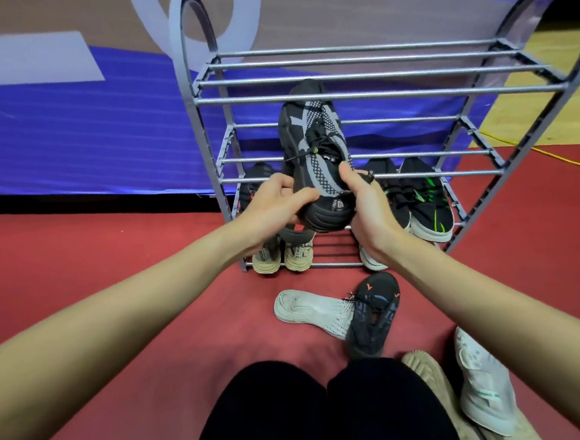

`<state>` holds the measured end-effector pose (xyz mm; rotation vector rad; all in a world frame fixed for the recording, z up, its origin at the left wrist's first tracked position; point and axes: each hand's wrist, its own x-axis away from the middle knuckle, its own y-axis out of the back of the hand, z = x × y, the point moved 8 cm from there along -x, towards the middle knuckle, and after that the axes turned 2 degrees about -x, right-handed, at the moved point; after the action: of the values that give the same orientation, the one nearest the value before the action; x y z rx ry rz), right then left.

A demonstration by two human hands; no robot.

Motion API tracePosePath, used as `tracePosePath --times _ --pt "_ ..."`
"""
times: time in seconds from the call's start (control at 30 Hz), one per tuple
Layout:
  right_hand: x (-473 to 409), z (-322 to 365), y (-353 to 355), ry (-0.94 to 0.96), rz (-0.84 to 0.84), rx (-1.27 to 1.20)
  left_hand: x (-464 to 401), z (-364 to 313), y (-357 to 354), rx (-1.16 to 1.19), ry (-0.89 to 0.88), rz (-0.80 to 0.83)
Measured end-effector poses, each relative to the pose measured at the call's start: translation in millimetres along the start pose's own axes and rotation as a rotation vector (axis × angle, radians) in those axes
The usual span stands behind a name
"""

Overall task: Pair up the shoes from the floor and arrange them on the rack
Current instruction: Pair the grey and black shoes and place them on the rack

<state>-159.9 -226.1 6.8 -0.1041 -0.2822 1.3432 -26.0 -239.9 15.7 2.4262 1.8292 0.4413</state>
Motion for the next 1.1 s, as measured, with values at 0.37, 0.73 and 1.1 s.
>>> tracePosePath --times 0.37,0.73,1.1 --pt "-39 -11 -8 0.177 -0.064 0.628 13 52 81 -0.019 -0.006 -0.152" --pt "-98 -17 -35 0.330 0.138 1.195 -34 42 116 0.061 -0.020 -0.396" --pt "-103 -13 -29 0.495 0.117 1.202 -118 35 112 -0.075 0.016 -0.418"
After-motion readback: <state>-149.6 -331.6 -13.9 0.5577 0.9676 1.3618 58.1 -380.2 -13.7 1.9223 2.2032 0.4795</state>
